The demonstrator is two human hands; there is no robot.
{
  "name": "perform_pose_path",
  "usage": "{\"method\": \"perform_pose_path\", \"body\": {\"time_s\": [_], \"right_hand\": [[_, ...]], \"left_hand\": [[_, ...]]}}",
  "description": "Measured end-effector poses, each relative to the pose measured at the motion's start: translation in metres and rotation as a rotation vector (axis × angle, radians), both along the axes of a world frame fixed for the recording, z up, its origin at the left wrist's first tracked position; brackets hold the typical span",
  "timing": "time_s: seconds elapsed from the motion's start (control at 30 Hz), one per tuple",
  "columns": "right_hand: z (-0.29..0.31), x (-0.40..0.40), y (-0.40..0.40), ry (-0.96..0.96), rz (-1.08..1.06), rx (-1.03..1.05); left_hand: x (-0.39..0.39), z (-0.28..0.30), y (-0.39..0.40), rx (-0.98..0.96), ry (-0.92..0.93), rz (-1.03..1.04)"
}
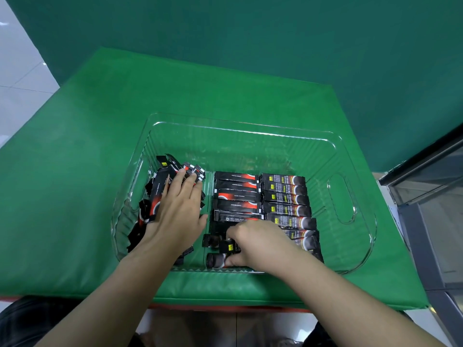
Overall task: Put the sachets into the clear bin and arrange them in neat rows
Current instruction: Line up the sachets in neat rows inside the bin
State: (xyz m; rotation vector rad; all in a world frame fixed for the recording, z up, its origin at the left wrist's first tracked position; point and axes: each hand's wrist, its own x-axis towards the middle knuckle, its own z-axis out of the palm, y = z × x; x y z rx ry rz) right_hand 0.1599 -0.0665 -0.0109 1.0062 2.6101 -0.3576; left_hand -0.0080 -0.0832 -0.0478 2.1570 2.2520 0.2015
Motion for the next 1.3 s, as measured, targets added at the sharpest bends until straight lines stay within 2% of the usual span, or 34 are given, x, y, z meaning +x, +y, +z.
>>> {"method": "perform_pose_path", "body": {"time_s": [0.1,0.2,0.5,0.63,1.0,1.3], "right_hand": [[0.007,0.002,-0.002,0.147,-0.112,-0.055],[0.011,0.005,-0.001,0.217,-0.136,-0.114],[-0.013,0.001,0.004,0.25,0.022,-0.013],[-0.009,0.006,0.006,0.268,-0.017,0.087],[-0.012,0.016,0.003,0.102,0.018,0.108],[-0.009,0.007,0.005,0.183,0.035,0.096]], "left_hand": [[0.001,0.001,-0.001,0.055,-0.003,-0.01],[0.002,0.003,-0.001,0.08,-0.002,-0.004],[0.003,0.002,-0.002,0.048,-0.02,-0.015],[0.004,0.001,-0.002,0.045,-0.033,-0.014],[0.0,-0.005,0.0,0.052,0.007,-0.003],[0.0,-0.007,0.0,0.069,0.019,-0.005]]}}
